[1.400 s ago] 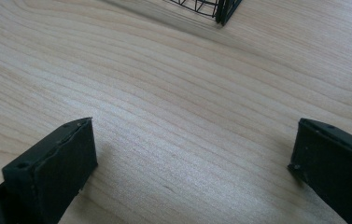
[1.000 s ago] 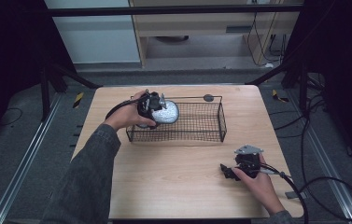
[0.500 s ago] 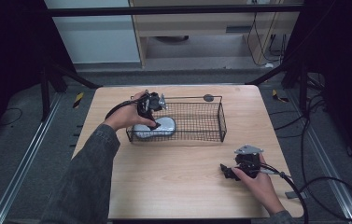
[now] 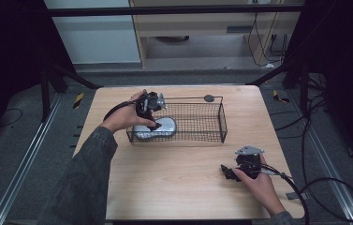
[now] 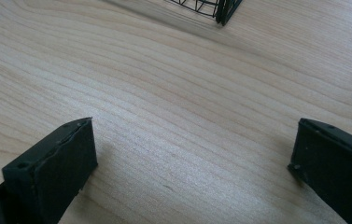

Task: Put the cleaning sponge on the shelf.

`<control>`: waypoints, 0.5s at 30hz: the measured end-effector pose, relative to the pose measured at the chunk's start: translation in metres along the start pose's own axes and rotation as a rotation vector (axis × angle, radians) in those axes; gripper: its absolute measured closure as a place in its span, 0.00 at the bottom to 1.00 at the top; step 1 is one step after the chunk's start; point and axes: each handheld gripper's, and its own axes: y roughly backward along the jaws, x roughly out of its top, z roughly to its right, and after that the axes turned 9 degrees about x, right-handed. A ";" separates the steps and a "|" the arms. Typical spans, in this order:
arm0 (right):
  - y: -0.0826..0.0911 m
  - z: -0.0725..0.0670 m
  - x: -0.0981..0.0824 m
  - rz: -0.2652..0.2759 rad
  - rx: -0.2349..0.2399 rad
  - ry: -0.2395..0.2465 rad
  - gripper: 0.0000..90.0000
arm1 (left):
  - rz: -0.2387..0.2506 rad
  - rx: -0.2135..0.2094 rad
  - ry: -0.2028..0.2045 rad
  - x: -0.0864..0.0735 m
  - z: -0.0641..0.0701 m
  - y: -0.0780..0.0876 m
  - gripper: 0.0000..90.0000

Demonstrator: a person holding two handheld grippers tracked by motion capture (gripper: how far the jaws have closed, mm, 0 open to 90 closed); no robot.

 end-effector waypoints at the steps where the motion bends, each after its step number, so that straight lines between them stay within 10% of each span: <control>1: 0.000 0.000 0.000 0.000 0.000 0.000 0.00 | 0.011 0.004 0.007 -0.001 0.000 0.001 0.06; 15: 0.000 0.000 0.000 0.000 0.000 0.000 0.00 | 0.045 0.007 0.064 -0.001 0.005 0.014 0.05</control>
